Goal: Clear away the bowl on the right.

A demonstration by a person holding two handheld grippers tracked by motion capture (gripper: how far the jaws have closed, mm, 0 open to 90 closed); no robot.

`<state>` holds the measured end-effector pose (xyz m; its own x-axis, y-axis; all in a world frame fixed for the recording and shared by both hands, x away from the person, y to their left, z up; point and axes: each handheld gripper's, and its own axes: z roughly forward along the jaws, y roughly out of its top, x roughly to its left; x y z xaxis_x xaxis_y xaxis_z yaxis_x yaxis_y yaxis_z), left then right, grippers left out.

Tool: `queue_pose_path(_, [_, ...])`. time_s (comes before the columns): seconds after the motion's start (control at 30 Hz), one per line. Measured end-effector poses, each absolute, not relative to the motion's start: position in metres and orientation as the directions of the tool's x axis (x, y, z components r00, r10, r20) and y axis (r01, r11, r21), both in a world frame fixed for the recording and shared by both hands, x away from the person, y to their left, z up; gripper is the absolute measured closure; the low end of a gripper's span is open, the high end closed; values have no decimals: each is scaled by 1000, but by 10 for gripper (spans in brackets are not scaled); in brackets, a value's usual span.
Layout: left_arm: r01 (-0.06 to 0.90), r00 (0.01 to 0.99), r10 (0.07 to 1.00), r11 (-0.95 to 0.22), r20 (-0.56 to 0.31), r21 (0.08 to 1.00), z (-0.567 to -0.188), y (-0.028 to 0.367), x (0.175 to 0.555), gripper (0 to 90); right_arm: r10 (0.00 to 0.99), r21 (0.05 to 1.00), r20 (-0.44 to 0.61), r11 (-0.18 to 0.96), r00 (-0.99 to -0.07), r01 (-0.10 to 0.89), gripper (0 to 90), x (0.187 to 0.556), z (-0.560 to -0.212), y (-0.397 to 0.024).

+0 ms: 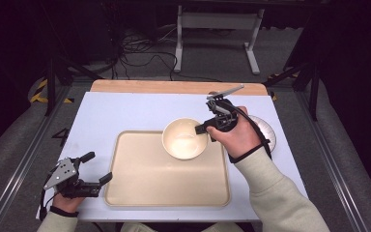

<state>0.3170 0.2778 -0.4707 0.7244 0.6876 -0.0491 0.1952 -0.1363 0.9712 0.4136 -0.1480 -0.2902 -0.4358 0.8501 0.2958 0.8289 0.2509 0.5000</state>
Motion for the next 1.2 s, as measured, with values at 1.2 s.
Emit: queue_pose_path(1.2, [196,726,686,-134,-52,972,-470,278,316,4,820,408,382,266,-427,873,781,422,-362,-103])
